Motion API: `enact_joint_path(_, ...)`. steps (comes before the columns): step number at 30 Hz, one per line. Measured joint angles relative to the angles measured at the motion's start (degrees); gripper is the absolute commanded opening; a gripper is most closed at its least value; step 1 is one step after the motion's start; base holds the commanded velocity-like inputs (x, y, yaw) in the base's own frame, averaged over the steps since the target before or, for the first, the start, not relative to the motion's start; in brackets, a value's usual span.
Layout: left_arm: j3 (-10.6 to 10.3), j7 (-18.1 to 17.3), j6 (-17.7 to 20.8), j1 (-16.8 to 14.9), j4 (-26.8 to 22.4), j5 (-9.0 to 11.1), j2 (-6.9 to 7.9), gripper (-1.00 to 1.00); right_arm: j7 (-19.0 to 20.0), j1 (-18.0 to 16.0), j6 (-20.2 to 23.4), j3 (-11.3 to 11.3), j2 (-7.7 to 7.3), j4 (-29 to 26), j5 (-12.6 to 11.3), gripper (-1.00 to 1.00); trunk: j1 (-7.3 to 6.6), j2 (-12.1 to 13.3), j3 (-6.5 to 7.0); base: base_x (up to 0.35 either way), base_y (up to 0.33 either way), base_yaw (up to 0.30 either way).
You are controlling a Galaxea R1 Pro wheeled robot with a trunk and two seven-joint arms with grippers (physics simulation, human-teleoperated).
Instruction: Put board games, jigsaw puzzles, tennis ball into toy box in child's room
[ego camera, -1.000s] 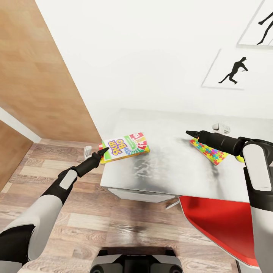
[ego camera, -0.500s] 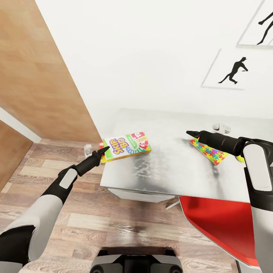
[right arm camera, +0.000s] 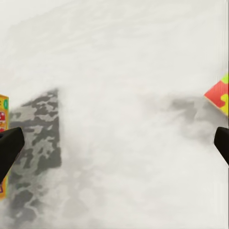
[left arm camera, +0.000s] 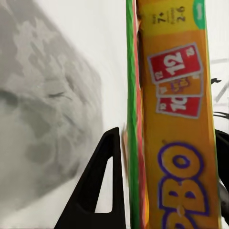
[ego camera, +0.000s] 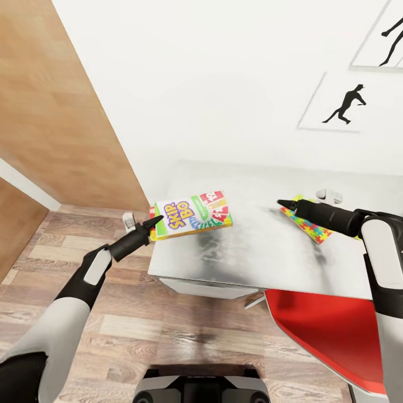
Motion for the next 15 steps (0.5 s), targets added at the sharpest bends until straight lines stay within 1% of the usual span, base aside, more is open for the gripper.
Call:
enact_joint_path(3,0.1,-0.2,0.3,0.8,-1.2,0.1,-0.02,-1.0,0.5,0.0,0.0,0.0,-1.0,0.0,-0.1,1.0,0.0,0.0,0.0,0.0,0.0,0.0)
enact_joint_path(5,0.1,-0.3,0.8,1.6,-2.5,0.2,-0.03,-1.0,1.6,0.1,0.0,-0.1,-1.7,0.0,-0.3,1.0,0.0,0.0,0.0,0.0,0.0,0.0)
enact_joint_path(6,0.1,-0.3,0.8,1.6,-2.5,0.1,-0.03,-1.0,1.6,0.1,0.0,-0.1,-1.71,0.0,-0.3,1.0,0.0,0.0,0.0,0.0,0.0,0.0)
enact_joint_path(7,0.0,-0.4,1.3,2.1,-3.5,0.2,-0.05,-1.0,2.4,0.1,0.0,-0.1,-2.06,0.0,-0.4,1.0,0.0,0.0,0.0,0.0,0.0,0.0)
enact_joint_path(8,0.0,-0.5,2.8,3.3,-6.3,0.4,-0.39,-1.0,4.6,0.1,0.0,-0.5,-3.02,0.0,-0.6,1.0,-0.01,0.0,0.0,0.0,0.0,0.0)
enact_joint_path(10,0.0,-0.4,4.3,4.6,-9.7,0.3,-1.26,-1.0,7.5,0.1,-0.1,-1.5,-4.39,-0.1,-0.9,1.0,0.0,0.0,0.0,0.0,0.0,0.0)
enact_joint_path(12,0.0,-0.3,6.0,5.9,-13.5,0.4,-2.39,-1.0,10.6,0.2,0.0,-2.6,-5.91,-0.1,-1.3,1.0,-0.01,0.0,0.0,0.0,0.0,0.0)
enact_joint_path(15,0.0,0.6,8.5,7.7,-19.5,0.3,-4.32,-1.0,16.2,0.3,0.0,-3.9,-8.27,-0.1,-1.3,1.0,-0.01,0.0,0.0,0.0,0.0,0.0)
